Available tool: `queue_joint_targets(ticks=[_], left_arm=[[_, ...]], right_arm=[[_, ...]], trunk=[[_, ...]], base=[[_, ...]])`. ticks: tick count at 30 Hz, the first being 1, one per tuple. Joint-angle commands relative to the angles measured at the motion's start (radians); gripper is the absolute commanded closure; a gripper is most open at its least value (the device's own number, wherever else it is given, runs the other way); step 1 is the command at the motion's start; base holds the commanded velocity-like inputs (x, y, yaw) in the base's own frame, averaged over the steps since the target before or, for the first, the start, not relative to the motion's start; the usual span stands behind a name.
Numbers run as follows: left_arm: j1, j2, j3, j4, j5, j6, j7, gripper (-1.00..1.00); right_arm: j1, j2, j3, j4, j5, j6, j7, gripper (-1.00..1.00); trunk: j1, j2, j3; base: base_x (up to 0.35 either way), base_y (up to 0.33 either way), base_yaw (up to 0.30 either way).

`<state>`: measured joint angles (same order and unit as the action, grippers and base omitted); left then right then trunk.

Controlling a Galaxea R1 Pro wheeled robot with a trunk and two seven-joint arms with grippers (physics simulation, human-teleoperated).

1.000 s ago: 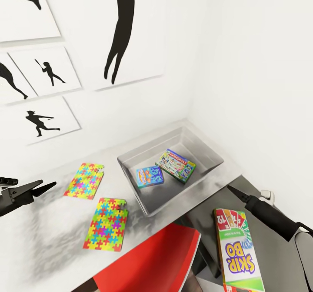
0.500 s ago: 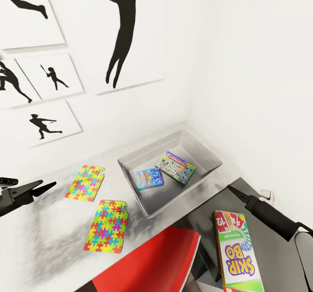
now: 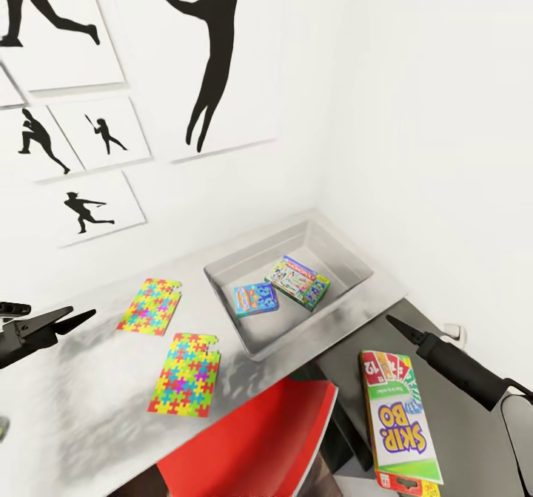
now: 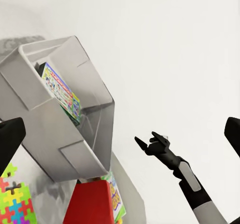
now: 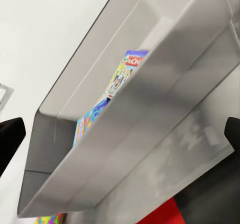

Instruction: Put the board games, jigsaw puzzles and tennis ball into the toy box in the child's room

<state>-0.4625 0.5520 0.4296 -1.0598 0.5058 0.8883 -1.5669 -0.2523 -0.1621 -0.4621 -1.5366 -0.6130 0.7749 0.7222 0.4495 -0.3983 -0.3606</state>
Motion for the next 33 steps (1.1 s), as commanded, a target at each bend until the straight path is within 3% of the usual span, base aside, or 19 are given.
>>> queue_joint_targets(ticks=[1,33], left_arm=[[-0.001,0.000,0.000,0.000,-0.001,0.011,-0.004,-1.00],[-0.001,-0.001,-0.002,0.000,-0.001,0.008,-0.004,-1.00]], right_arm=[[-0.001,0.000,-0.001,0.000,-0.002,0.006,0.002,-1.00],[-0.001,0.003,0.001,0.000,-0.001,0.003,0.003,-1.00]], trunk=[[0.001,-0.002,0.000],[0.001,-0.002,0.053]], base=[[-0.016,0.000,0.000],[-0.107,0.000,0.000]])
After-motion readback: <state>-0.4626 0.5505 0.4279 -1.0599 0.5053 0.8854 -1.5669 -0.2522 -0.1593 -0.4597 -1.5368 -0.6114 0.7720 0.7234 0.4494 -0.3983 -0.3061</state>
